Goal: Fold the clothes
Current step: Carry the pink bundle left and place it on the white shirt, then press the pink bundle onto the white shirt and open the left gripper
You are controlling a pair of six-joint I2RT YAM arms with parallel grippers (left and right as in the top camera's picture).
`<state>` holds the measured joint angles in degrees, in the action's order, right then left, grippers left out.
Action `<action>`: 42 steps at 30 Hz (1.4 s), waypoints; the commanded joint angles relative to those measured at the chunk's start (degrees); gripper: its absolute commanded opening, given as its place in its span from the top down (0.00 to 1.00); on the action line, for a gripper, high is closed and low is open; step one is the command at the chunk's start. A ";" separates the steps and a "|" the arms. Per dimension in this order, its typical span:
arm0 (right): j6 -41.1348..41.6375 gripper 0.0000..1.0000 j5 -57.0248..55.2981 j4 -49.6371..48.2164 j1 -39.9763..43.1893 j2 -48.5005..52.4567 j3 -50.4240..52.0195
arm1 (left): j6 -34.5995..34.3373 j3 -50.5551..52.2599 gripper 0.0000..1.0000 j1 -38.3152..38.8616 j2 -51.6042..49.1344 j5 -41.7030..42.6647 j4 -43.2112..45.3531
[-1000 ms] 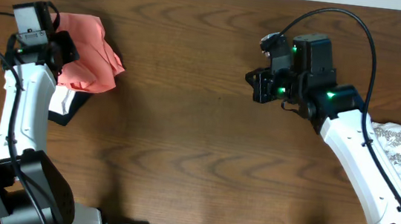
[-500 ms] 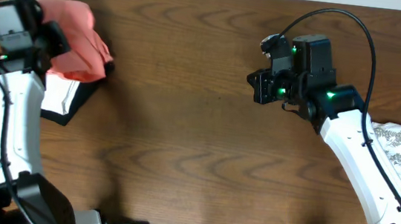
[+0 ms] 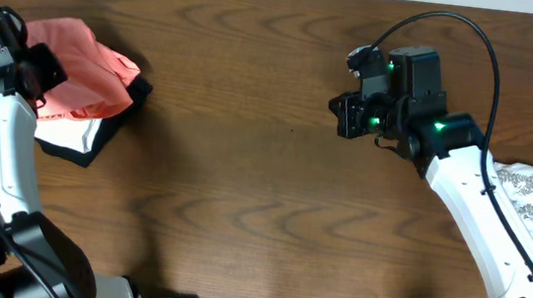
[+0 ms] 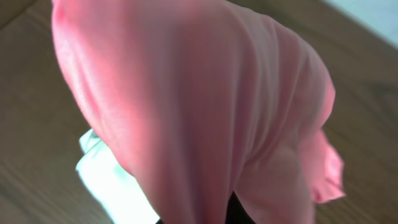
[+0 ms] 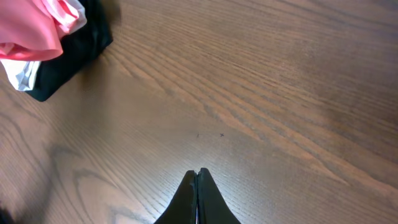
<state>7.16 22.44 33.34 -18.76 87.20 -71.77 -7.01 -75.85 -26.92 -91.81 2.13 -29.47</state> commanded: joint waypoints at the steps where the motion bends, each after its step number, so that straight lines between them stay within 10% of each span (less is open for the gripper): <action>1: -0.61 0.99 -0.17 0.42 0.76 -1.16 -0.13 | 0.57 -1.38 0.94 -1.40 -1.55 -3.26 -0.09; 9: -0.61 0.99 -0.15 1.31 0.74 -1.16 -0.13 | 0.55 -1.27 0.94 -3.30 -2.49 -3.23 -0.50; 13: -0.59 0.98 -0.15 1.18 0.74 -1.16 -0.13 | 0.57 -1.25 0.59 -3.28 -2.49 -3.21 -1.40; 18: -0.59 0.99 -0.15 1.44 0.72 -1.16 -0.13 | 0.57 -1.25 0.43 -3.30 -2.49 -3.23 -3.10; 42: -0.61 0.98 -1.25 2.64 0.72 -1.16 -0.13 | -0.44 -1.31 0.44 -2.47 1.42 -21.07 -5.60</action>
<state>7.14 21.63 35.62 -18.76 87.20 -71.77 -9.43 -75.85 -29.69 -93.27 -15.07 -36.34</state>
